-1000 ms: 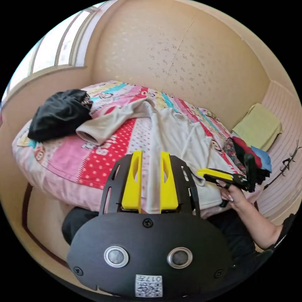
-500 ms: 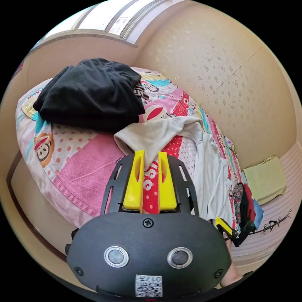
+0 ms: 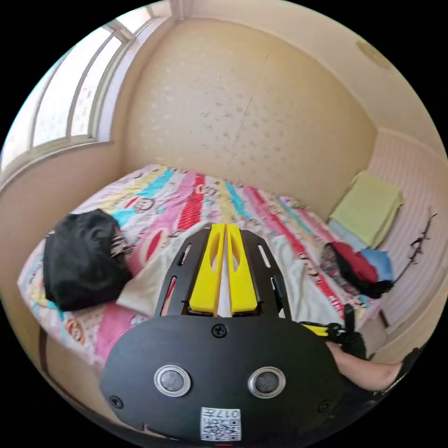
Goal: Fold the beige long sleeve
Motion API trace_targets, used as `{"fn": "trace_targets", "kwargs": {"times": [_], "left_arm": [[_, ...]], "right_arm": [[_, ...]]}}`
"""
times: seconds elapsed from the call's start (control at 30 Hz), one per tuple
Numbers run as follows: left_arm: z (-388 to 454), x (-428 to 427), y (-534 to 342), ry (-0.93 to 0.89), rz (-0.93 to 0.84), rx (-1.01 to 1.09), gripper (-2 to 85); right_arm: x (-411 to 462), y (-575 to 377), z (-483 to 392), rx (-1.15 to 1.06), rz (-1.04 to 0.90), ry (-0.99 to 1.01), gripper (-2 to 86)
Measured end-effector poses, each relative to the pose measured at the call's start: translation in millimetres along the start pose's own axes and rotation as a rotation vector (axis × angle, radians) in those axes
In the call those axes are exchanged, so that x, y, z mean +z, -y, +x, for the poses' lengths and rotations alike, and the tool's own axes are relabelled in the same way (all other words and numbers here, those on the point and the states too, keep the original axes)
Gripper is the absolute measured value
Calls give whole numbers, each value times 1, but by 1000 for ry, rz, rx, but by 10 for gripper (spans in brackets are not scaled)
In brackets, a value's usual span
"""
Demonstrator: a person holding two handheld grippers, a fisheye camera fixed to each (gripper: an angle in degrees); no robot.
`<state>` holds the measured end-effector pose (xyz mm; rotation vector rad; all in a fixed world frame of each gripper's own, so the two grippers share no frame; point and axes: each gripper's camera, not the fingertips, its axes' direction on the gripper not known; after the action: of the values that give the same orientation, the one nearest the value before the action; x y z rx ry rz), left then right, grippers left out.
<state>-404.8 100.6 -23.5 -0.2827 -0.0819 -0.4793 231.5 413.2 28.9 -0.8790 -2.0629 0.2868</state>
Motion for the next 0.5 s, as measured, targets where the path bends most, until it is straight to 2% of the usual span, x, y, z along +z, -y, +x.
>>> {"fn": "trace_targets", "kwargs": {"times": [0.03, 0.17, 0.23, 0.37, 0.5], "left_arm": [[-15, 14, -18, 59, -31, -56, 10], [-63, 60, -54, -16, -157, -177, 74], [-72, 99, -67, -62, -339, -163, 127], [-71, 113, -88, 2, -315, -169, 129], [-49, 128, -106, 112, -281, -65, 110]], "right_arm": [[-3, 1, 0, 0, 1, 2, 47], [-9, 6, 0, -1, -2, -1, 46], [-12, 8, 0, -1, -4, -2, 45], [-18, 13, 0, 1, -4, 1, 43], [-21, 18, 0, 3, -6, 3, 44]]}}
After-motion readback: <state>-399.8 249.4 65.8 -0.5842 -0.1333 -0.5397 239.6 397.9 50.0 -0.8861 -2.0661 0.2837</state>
